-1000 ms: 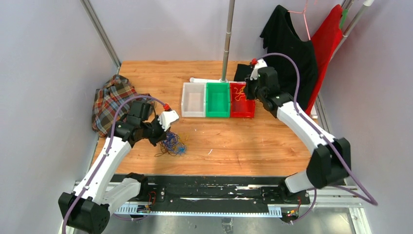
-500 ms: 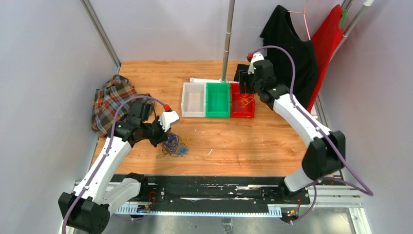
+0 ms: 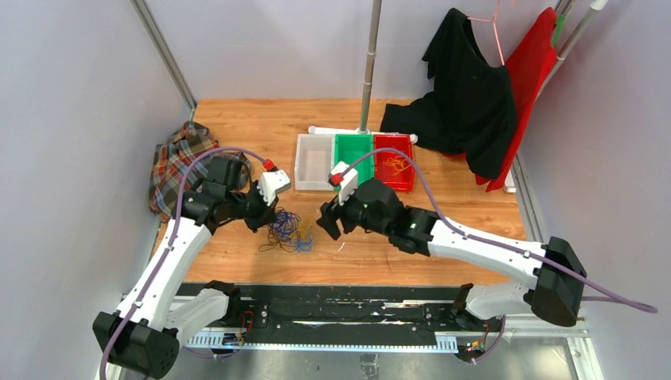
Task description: Untangle the cables
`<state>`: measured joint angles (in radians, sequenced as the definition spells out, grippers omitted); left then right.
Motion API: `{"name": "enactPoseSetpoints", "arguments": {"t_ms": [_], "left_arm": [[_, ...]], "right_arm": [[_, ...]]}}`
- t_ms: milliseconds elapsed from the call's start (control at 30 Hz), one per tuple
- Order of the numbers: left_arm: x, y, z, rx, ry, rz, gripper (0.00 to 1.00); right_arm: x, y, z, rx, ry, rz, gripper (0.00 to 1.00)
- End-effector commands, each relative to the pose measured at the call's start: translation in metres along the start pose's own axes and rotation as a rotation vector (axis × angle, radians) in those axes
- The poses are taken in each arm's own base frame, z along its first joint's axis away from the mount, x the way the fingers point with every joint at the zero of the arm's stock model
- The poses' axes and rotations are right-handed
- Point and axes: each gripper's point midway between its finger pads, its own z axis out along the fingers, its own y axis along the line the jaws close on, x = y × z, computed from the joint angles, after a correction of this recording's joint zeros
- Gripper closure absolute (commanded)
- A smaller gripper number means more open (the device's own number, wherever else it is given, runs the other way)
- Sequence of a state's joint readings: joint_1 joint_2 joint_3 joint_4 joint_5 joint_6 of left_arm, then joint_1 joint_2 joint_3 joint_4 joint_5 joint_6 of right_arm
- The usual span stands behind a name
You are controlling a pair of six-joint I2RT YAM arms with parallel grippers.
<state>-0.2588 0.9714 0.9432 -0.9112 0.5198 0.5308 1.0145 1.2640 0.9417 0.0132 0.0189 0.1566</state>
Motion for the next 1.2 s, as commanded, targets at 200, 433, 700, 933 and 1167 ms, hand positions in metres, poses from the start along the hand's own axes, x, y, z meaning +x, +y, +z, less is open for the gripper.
{"name": "enactPoseSetpoints", "arguments": {"t_ms": [200,433,700,933,1167], "left_arm": [[-0.038,-0.018,-0.019,0.055,-0.125,-0.052,0.99],[-0.050,-0.031,-0.026,0.116,-0.166,-0.070,0.99],[-0.043,-0.033,-0.027,0.126,-0.137,-0.050,1.00],[-0.036,-0.017,-0.029,0.031,-0.098,-0.003,1.00],[0.002,0.034,-0.037,-0.236,0.093,0.109,0.99]], "right_arm": [[-0.026,0.053,0.030,-0.126,-0.167,0.072,0.31],[-0.026,0.058,0.052,-0.130,-0.188,0.078,0.31],[-0.033,0.045,0.050,-0.055,-0.183,0.068,0.88],[-0.016,0.004,0.025,0.104,-0.153,0.059,0.99],[0.016,-0.079,-0.021,0.338,-0.098,0.175,0.99]]}}
